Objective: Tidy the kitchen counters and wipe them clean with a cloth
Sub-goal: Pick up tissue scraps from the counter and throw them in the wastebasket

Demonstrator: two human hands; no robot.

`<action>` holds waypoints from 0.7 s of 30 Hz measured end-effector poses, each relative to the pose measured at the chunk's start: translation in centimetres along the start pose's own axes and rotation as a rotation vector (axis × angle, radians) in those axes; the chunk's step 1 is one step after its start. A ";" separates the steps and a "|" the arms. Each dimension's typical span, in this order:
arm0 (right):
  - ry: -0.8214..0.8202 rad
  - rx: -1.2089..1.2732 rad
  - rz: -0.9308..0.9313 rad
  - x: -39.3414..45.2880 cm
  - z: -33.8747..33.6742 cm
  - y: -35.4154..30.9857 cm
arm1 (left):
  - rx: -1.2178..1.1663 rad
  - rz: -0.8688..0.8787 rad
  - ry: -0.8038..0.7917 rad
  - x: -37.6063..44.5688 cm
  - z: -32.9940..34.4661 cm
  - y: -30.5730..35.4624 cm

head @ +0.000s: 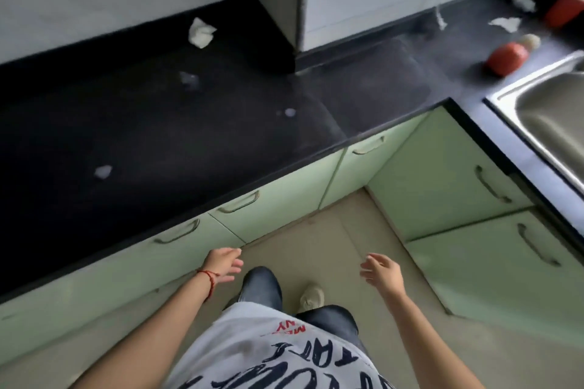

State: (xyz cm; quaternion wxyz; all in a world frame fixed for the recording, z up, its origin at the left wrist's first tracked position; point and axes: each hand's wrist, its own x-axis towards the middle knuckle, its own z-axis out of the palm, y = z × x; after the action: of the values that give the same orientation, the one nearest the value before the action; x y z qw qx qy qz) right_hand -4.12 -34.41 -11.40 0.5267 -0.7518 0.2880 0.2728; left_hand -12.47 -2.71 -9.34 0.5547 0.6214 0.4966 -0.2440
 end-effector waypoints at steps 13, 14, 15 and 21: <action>-0.291 -0.038 -0.448 0.4 10.2 -17.2 | 0.138 0.788 0.446 -1.3 -0.9 10.4; -0.301 -0.024 -0.494 0.3 11.1 -19.2 | 0.152 0.847 0.498 -0.9 -1.2 11.8; -0.318 -0.015 -0.531 0.3 12.0 -21.0 | 0.183 0.886 0.550 -0.3 -1.7 13.2; -0.318 -0.112 -0.645 2.0 17.3 -29.5 | 0.438 0.734 0.652 4.3 -5.0 18.6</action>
State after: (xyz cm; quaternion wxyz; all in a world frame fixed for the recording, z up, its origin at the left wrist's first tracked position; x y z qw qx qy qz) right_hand 16.65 -10.01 0.81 0.5817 -0.7799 -0.0651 0.2217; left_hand 4.51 5.51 -3.36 0.2780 0.8990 0.3304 0.0737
